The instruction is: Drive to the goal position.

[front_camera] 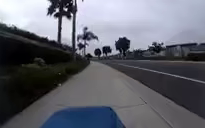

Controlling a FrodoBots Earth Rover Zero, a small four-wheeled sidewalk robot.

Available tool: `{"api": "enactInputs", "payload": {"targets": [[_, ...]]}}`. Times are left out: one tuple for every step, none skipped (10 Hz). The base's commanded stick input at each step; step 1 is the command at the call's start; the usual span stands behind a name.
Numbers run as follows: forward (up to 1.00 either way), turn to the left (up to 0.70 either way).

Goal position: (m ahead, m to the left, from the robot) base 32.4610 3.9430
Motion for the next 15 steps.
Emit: {"api": "enactInputs", "payload": {"targets": [[1.0, 0.21], [1.0, 0.27], [1.0, 0.27], [1.0, 0.27], [1.0, 0.27], [1.0, 0.27], [1.0, 0.27], [1.0, 0.0], [1.0, 0.0], [1.0, 0.0], [1.0, 0.0], [1.0, 0.0], [1.0, 0.0], [1.0, 0.0], [1.0, 0.0]]}}
